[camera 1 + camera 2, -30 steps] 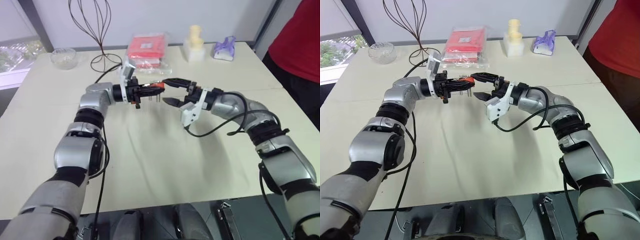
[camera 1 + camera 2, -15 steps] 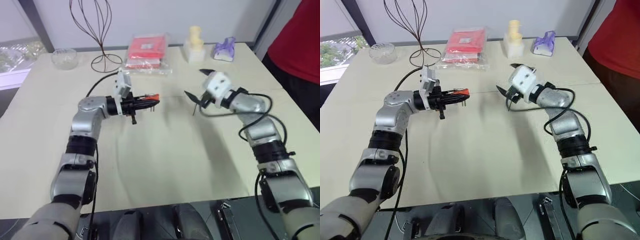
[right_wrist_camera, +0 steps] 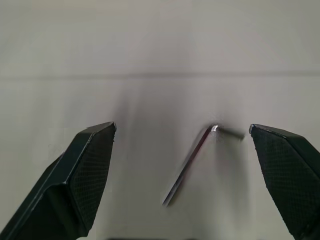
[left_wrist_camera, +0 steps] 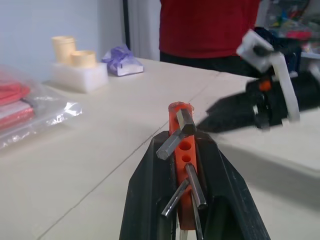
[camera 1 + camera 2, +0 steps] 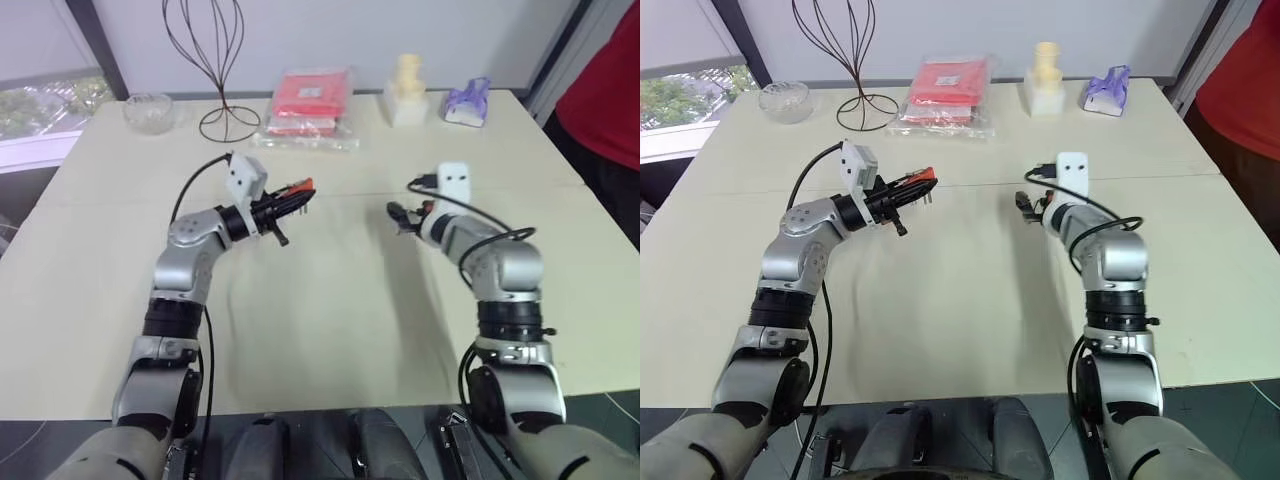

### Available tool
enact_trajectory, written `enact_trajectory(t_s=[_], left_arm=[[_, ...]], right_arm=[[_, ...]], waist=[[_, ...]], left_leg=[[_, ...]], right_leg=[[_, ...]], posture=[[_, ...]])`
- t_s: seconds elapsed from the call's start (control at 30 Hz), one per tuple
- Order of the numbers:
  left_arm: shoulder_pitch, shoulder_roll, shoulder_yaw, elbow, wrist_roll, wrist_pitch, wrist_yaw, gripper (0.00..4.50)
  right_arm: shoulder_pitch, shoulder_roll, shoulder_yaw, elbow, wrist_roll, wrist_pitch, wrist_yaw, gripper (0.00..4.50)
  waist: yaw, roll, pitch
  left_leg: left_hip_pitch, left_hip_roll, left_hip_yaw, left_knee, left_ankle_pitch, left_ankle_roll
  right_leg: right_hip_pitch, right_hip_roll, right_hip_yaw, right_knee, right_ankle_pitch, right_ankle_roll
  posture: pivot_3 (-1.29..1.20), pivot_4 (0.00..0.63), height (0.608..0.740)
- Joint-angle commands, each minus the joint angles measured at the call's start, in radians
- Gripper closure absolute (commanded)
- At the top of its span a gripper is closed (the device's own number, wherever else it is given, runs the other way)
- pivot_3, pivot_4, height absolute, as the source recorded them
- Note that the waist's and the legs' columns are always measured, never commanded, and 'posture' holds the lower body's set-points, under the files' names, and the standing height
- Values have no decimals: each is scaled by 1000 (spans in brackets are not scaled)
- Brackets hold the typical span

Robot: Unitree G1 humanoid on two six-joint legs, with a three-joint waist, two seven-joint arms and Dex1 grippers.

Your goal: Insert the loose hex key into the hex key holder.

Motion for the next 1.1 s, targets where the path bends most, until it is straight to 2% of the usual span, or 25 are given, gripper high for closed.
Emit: enact_trajectory(t_s=[0.03,0.27,0.5,0.67,0.8,1.1], left_arm=[[2,4,11,-47,-23,-9,26,4500],[25,9,-25,-63,9,-43,38,4500],[47,6,-35,-87,-3,-45,62,4500],[69,12,-19,-114,-25,-26,81,4500],[68,12,-27,-103,-21,-38,82,4500],[67,-6,-45,-83,-4,-61,86,4500]], right_arm=[[-1,33,36,-55,-34,-32,-40,64],[22,76,77,44,-89,-102,-74,64],[8,109,9,163,-93,-166,-149,64],[17,99,-1,45,-78,-122,-137,64],[30,141,3,-2,-63,-83,-147,64],[-13,150,-11,260,-99,-222,-168,64]], waist=[[0,0,0],[0,0,0],[1,-1,-2],[2,-1,-2],[-1,-1,-2],[-14,-2,-3]], left_leg=[[0,0,0,0,0,0],[0,-3,0,0,0,0],[0,-4,-1,0,0,0],[0,-4,-1,0,0,0],[0,-4,-1,0,0,0],[2,-5,-1,-1,0,0]], right_leg=[[0,0,0,0,0,0],[0,0,0,1,0,0],[0,-1,0,1,0,0],[0,-1,0,1,0,0],[0,-1,0,1,0,0],[1,0,0,1,0,0]], posture=[[0,150,740],[0,150,740],[0,150,740],[0,150,740],[0,150,740],[0,150,740]])
